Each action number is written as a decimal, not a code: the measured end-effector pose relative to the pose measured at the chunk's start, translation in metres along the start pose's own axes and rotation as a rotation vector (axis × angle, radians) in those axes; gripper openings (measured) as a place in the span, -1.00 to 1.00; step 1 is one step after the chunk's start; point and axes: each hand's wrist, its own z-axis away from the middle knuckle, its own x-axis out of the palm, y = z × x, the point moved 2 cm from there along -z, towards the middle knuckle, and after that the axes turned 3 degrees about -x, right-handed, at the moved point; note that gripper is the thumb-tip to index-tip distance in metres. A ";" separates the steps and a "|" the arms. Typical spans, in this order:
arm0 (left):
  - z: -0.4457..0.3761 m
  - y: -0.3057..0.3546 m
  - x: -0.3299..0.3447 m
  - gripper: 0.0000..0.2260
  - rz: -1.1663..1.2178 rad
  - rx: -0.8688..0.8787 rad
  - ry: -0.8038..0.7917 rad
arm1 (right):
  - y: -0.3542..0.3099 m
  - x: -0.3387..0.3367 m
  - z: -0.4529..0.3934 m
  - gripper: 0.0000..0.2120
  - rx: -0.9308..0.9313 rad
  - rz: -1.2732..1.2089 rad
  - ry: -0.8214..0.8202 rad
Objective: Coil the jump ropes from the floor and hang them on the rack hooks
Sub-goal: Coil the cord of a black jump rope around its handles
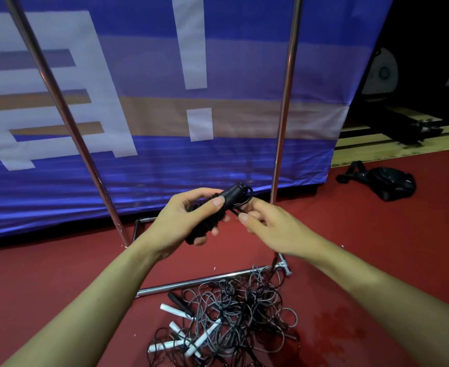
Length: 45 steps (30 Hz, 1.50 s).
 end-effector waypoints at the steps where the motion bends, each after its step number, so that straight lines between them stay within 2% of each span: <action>1: -0.001 -0.001 0.000 -0.73 -0.007 0.005 0.018 | 0.000 0.000 0.000 -0.89 -0.005 -0.012 -0.008; 3: -0.002 -0.002 0.000 -0.76 -0.007 0.019 0.063 | 0.000 0.000 0.001 -0.90 -0.027 -0.006 -0.008; 6: -0.006 -0.002 -0.001 -0.78 -0.001 0.024 0.137 | 0.001 -0.002 0.001 -0.75 -0.009 -0.051 0.014; 9: -0.008 -0.005 0.001 -0.80 -0.033 0.019 0.201 | 0.002 -0.002 -0.001 -0.66 0.023 -0.068 -0.044; 12: -0.011 -0.010 0.003 -0.82 -0.166 0.008 0.299 | 0.006 0.001 0.000 -0.73 0.145 -0.224 -0.122; 14: -0.015 -0.015 -0.004 -0.79 -0.230 -0.014 0.385 | 0.005 0.001 0.006 -0.81 0.268 -0.329 -0.245; 16: -0.018 -0.019 -0.019 -0.75 -0.244 -0.048 0.460 | 0.002 -0.001 0.012 -0.88 0.264 -0.135 -0.339; 17: -0.019 -0.021 -0.027 -0.75 -0.247 -0.066 0.474 | 0.001 -0.002 0.012 -0.87 0.225 -0.003 -0.327; 19: -0.020 -0.026 -0.036 -0.76 -0.247 -0.095 0.462 | 0.001 -0.004 0.011 -0.82 0.148 0.174 -0.216; 23: -0.023 -0.031 -0.038 -0.76 -0.259 -0.109 0.459 | -0.002 -0.013 0.009 -0.84 0.146 0.167 -0.080; 25: -0.023 -0.030 -0.035 -0.78 -0.312 -0.127 0.451 | -0.005 -0.018 0.009 -0.91 0.152 0.187 -0.099; 30: -0.021 -0.028 -0.026 -0.78 -0.275 -0.142 0.379 | -0.013 -0.021 0.012 -0.83 0.160 0.463 -0.149; 32: -0.020 -0.029 -0.027 -0.76 -0.243 -0.144 0.352 | -0.021 -0.024 0.014 -0.84 0.136 0.473 -0.138; 34: -0.019 -0.028 -0.026 -0.76 -0.268 -0.119 0.321 | -0.032 -0.027 0.017 -0.75 0.099 0.499 -0.156; 36: -0.016 -0.024 -0.021 -0.76 -0.332 -0.086 0.261 | -0.042 -0.030 0.021 -0.71 -0.015 0.641 -0.149; 40: -0.010 -0.015 -0.010 -0.71 -0.454 -0.124 0.080 | -0.054 -0.042 0.018 -0.83 -0.258 0.826 0.027; 42: -0.005 -0.011 -0.001 -0.71 -0.501 -0.156 -0.014 | -0.055 -0.047 0.017 -0.84 -0.301 0.807 0.059; 45: -0.001 -0.011 0.012 -0.76 -0.541 -0.214 -0.091 | -0.054 -0.045 0.016 -0.86 -0.311 0.651 0.100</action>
